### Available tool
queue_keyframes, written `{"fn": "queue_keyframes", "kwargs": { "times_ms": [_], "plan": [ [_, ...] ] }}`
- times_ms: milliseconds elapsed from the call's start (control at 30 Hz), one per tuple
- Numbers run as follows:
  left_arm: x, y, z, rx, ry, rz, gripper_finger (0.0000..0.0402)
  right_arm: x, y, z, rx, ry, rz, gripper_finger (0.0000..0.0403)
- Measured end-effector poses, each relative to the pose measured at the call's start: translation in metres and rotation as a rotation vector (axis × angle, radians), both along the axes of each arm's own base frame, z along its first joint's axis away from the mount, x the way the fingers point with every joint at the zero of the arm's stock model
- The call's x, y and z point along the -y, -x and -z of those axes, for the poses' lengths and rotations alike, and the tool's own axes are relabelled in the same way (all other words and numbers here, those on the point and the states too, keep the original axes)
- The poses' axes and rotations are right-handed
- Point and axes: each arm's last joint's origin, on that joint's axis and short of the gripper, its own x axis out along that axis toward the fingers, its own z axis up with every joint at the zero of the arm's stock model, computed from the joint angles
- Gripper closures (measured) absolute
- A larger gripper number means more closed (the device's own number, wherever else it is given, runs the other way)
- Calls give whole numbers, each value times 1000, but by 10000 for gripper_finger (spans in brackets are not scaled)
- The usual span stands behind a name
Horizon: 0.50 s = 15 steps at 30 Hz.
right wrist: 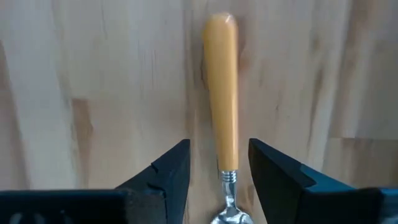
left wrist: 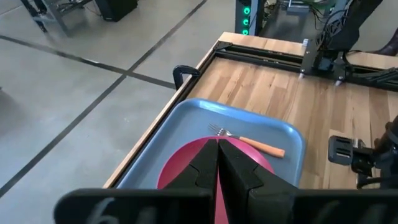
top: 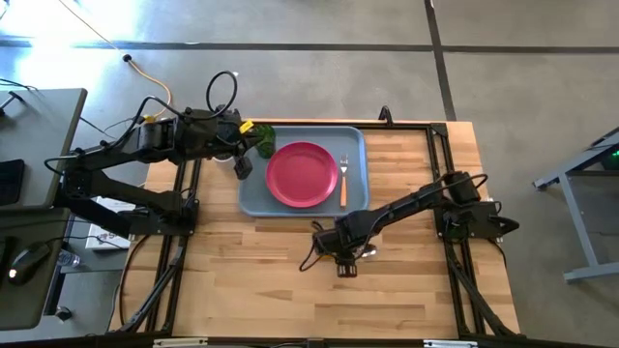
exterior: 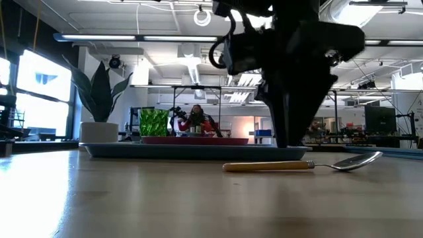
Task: Pick and place plate/cup/fork/spoon on tray
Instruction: Put the orange spoon on the blue tray to the right of the orange fork
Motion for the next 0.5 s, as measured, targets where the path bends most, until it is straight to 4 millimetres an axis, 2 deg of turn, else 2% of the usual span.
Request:
{"fn": "queue_keyframes", "kwargs": {
  "times_ms": [500],
  "plan": [
    [0, -1, 5, -40, 27, -14, 399, -3, -3, 26, -51, 73, -96, 249]
  ]
}}
